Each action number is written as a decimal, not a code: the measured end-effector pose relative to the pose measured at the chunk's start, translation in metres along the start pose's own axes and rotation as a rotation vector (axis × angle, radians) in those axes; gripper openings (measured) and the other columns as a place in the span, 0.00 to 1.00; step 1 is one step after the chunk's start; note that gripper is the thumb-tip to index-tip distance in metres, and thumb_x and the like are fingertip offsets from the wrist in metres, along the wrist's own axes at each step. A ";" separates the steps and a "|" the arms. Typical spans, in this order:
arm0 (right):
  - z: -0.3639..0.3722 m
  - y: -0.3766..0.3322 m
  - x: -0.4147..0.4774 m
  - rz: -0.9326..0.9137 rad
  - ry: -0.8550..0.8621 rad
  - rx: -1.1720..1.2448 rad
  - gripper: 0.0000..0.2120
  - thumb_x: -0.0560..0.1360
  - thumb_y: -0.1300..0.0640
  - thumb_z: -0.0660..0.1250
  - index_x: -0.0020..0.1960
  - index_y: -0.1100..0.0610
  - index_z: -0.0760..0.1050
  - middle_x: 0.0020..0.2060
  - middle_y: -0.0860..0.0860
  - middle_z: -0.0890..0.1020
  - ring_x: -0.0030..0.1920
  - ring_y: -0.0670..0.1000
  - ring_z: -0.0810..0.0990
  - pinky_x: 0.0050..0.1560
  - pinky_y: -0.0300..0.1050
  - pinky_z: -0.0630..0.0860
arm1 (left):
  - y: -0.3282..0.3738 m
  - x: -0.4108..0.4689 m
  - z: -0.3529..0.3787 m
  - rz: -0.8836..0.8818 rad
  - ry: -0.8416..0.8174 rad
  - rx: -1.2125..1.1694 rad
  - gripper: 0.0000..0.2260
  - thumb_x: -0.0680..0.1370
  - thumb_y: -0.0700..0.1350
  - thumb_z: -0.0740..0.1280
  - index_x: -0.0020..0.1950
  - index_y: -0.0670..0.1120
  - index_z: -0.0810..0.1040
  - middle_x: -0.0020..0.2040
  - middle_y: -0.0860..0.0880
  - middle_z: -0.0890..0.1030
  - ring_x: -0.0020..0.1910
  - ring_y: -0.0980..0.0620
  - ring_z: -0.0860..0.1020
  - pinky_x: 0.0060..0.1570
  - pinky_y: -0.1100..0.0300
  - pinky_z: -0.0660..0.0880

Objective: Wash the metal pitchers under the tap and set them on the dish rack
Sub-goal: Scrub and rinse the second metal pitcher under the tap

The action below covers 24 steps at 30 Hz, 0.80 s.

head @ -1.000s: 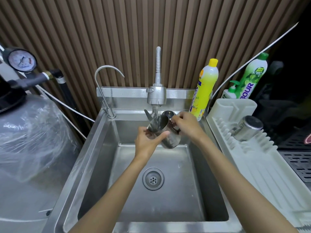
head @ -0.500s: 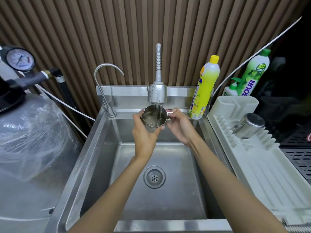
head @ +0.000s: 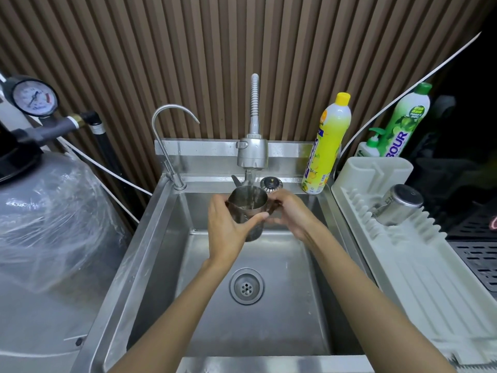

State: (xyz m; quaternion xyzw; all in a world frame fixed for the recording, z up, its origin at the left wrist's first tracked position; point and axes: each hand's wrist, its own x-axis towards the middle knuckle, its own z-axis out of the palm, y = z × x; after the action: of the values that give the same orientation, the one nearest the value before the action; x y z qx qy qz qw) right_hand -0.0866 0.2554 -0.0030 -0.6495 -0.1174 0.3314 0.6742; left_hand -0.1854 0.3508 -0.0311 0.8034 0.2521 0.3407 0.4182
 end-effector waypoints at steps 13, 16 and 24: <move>0.008 -0.038 -0.011 -0.524 0.173 -0.728 0.03 0.75 0.64 0.63 0.49 0.63 0.73 0.47 0.56 0.77 0.39 0.48 0.73 0.37 0.29 0.68 | 0.006 0.010 0.024 -0.373 -0.138 -0.630 0.26 0.65 0.35 0.76 0.54 0.47 0.63 0.53 0.47 0.77 0.49 0.55 0.77 0.47 0.67 0.73; 0.004 -0.031 0.001 -0.487 0.218 -0.547 0.05 0.74 0.65 0.65 0.42 0.56 0.72 0.43 0.54 0.79 0.41 0.50 0.75 0.41 0.32 0.70 | 0.010 0.021 0.014 -0.315 -0.124 -0.536 0.29 0.64 0.37 0.78 0.56 0.47 0.63 0.53 0.49 0.77 0.51 0.55 0.77 0.47 0.70 0.73; 0.012 0.018 0.029 -0.174 -0.037 0.523 0.12 0.75 0.71 0.56 0.36 0.59 0.66 0.38 0.57 0.73 0.43 0.51 0.73 0.43 0.45 0.79 | 0.010 0.029 -0.015 0.040 -0.084 -0.232 0.33 0.62 0.34 0.78 0.63 0.42 0.69 0.55 0.50 0.77 0.53 0.55 0.75 0.49 0.81 0.66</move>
State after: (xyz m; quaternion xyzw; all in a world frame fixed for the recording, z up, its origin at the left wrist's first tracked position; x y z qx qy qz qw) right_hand -0.0770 0.2818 -0.0263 -0.4347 -0.0956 0.3032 0.8426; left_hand -0.1766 0.3734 -0.0071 0.7682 0.1774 0.3417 0.5116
